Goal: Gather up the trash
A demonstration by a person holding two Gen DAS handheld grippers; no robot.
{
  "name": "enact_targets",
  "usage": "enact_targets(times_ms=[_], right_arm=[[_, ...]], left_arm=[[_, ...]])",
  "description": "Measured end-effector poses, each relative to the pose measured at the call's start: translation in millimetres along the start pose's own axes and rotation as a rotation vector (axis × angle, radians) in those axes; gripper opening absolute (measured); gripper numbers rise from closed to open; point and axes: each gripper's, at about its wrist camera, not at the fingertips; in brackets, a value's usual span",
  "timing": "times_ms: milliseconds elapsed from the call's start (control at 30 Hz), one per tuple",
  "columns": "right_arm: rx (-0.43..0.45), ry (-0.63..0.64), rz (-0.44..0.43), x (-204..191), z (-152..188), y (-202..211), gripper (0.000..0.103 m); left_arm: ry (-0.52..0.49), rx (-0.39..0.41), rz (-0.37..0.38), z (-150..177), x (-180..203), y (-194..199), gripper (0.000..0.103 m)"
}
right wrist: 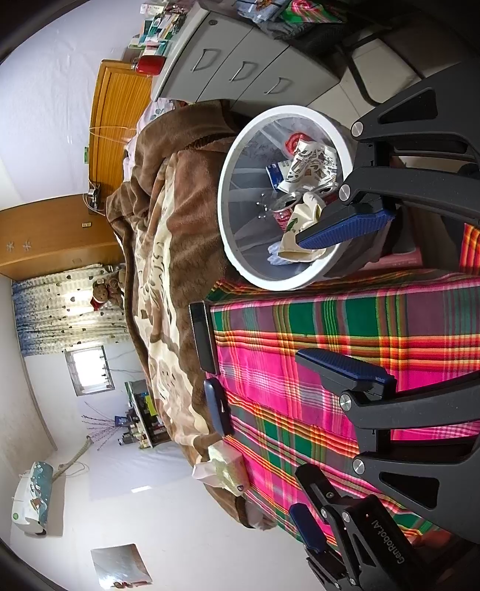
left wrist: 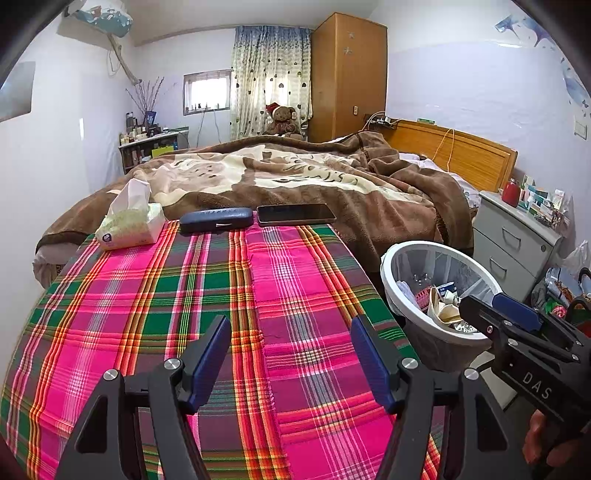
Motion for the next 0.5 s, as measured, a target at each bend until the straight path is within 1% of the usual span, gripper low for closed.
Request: enact_targets(times_ms=[500], right_arm=[[0.000,0.000,0.001,-0.6,0.3,-0.2,0.057]], left_arm=[[0.003,-0.007,-0.002,-0.4,-1.2,-0.7,0.067]])
Point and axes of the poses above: each gripper's, at about its wrist camera, not at the fingertips, and y roughly against the way its jaws point, x to its right, z to its underside, and after that the axes turned 14 degrees about -x, right-handed
